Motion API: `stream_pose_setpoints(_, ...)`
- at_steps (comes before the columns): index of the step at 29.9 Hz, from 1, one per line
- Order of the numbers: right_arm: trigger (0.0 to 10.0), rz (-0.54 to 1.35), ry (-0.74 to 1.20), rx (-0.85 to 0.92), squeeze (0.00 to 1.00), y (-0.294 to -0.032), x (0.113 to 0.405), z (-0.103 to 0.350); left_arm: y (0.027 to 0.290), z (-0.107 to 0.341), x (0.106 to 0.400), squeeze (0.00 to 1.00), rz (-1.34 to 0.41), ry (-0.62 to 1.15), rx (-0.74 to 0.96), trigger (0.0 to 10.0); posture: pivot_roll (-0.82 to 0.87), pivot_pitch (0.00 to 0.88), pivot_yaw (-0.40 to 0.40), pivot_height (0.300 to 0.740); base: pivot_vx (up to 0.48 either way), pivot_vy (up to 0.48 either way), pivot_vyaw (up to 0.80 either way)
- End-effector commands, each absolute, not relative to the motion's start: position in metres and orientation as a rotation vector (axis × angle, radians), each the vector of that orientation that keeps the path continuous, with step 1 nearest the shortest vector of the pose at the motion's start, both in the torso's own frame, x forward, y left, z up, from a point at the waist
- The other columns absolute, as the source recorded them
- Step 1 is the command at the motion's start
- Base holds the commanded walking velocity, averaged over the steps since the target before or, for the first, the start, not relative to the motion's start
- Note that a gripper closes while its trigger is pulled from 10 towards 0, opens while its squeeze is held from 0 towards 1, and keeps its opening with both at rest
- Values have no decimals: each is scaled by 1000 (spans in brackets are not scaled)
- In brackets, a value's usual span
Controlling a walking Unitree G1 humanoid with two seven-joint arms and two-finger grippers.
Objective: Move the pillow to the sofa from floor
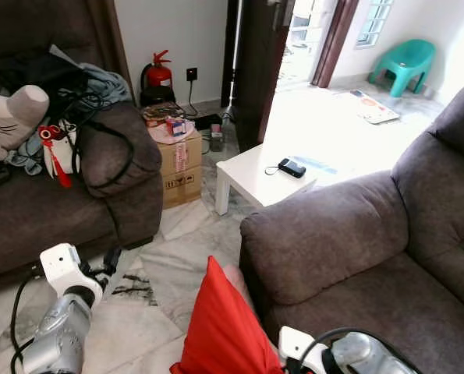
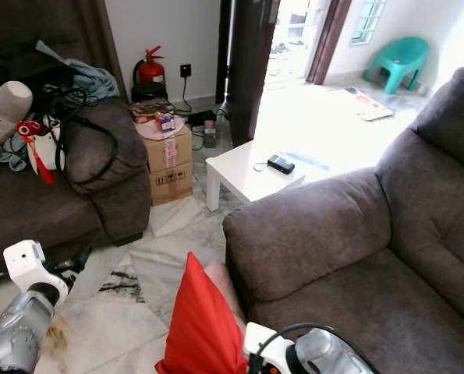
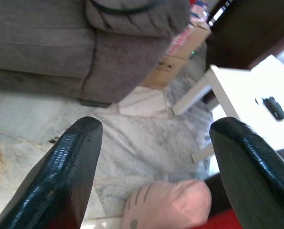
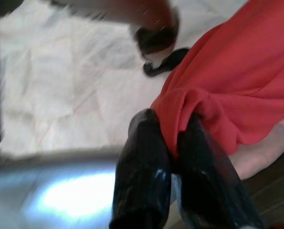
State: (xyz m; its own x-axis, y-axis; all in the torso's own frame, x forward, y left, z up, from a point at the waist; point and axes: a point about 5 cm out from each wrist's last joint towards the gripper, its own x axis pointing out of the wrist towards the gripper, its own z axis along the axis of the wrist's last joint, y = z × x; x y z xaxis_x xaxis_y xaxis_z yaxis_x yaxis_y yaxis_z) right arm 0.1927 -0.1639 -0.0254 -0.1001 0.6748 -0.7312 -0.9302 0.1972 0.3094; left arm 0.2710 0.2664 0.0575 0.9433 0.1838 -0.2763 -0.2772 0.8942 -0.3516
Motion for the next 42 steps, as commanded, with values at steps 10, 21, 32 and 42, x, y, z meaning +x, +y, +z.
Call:
stream_pose_setpoints(10, 10000, 1650, 940, -425, 0, -176, 165, -9, 274, 56, 284, 0, 283, 193, -597, 10000, 167, 0, -128, 740, 0, 0, 0)
stream_pose_setpoints(21, 10000, 1037, 680, -469, 0, -165, 232, -9, 263, 53, 288, 0, 278, 200, -543, 10000, 166, 0, -126, 740, 0, 0, 0)
stream_pose_setpoints(32, 10000, 377, 574, -68, 0, -165, 280, -1, 250, 58, 293, 0, 278, 156, -511, 10000, 170, 0, -126, 740, 0, 0, 0)
stream_pose_setpoints(42, 10000, 156, 561, 107, 0, -160, 292, -1, 244, 65, 295, 0, 263, 85, -497, 10000, 171, 0, -122, 740, 0, 0, 0)
